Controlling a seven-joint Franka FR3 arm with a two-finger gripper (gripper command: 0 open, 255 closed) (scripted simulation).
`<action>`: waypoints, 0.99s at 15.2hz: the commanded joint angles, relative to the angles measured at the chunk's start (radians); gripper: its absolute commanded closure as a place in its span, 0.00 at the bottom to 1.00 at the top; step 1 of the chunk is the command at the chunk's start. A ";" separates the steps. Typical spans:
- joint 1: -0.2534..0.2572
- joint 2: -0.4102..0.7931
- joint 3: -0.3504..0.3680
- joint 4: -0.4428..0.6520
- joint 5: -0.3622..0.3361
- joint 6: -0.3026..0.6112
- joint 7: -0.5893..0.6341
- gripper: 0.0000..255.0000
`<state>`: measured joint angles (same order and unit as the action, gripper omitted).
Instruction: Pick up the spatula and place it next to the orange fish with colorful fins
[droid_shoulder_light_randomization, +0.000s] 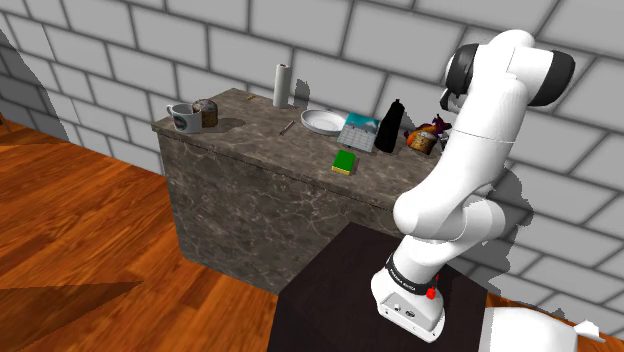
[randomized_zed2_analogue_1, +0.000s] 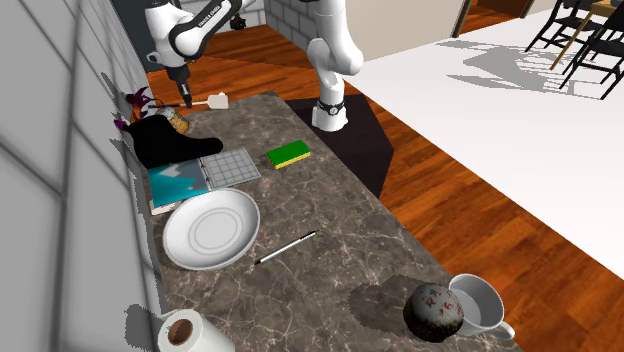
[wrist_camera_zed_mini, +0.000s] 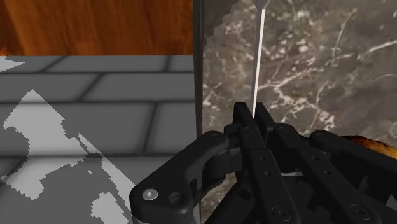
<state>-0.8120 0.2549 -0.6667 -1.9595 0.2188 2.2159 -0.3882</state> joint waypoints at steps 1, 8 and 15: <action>-0.004 0.013 0.005 -0.015 0.013 0.024 -0.009 1.00; -0.011 0.037 0.014 -0.029 0.035 0.056 -0.024 1.00; -0.011 0.037 0.014 -0.029 0.035 0.056 -0.024 0.00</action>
<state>-0.8233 0.2918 -0.6529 -1.9887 0.2534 2.2722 -0.4124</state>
